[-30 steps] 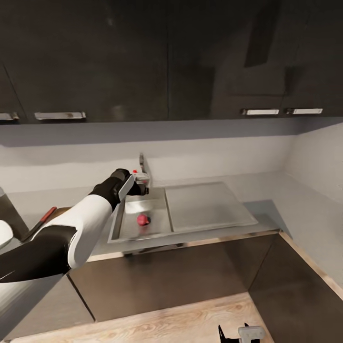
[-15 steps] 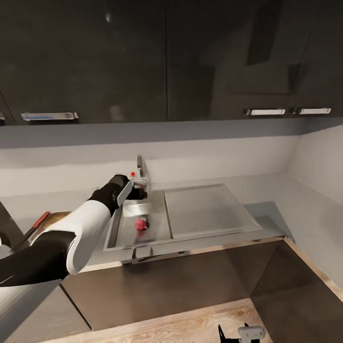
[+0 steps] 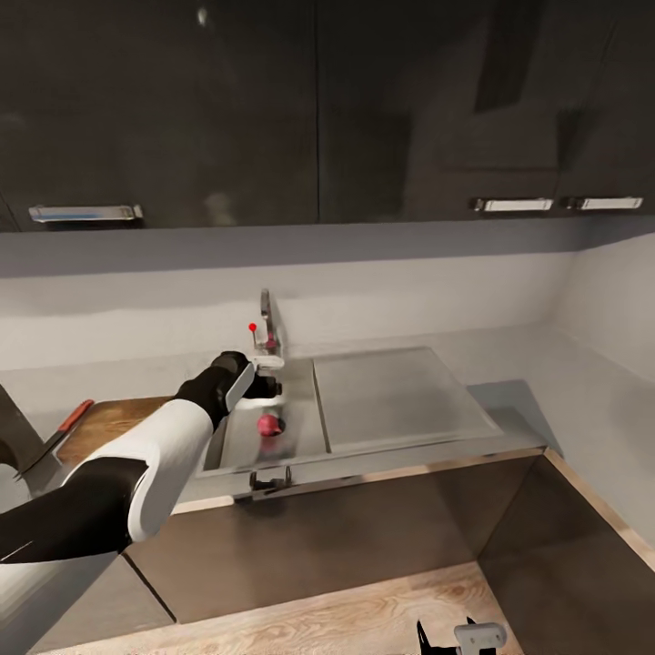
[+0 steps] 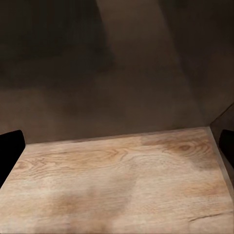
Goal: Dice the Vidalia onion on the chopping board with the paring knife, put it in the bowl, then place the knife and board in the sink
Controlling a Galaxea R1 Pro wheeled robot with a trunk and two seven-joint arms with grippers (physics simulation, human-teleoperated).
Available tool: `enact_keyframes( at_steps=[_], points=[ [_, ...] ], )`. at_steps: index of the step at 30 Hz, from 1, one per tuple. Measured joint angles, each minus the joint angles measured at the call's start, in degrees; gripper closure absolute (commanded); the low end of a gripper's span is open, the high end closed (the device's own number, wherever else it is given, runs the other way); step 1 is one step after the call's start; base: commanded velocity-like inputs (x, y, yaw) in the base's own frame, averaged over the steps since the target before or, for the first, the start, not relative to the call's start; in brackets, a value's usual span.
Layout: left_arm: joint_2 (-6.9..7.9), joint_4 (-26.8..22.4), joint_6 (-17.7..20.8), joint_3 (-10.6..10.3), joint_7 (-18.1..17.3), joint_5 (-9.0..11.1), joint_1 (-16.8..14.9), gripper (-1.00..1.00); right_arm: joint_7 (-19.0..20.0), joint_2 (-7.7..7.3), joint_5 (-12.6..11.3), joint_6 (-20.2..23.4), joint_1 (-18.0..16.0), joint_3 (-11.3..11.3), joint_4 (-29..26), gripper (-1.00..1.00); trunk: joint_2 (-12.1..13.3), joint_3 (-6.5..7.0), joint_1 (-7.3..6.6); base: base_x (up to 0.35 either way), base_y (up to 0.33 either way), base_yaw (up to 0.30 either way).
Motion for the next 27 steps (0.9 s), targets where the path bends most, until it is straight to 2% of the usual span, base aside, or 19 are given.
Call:
enact_keyframes(
  at_steps=[12,20,27],
  points=[
    [0.13,1.2,-0.1,0.0,0.0,0.0,0.6,-1.00,0.0,0.00,0.0,0.0,0.0,0.0,0.0,-1.00,0.0,-1.12,-0.01,0.246,0.000,0.000],
    [0.16,1.2,-0.1,0.0,0.0,0.0,1.2,-1.00,0.0,0.00,0.0,0.0,0.0,0.0,0.0,-1.00,0.0,-1.87,0.01,0.094,0.000,0.000],
    [0.30,1.2,-0.1,0.0,0.0,0.0,3.4,-1.00,0.0,0.00,0.0,0.0,0.0,0.0,0.0,-1.00,0.0,-2.52,0.02,0.008,0.000,0.000]
  ],
)
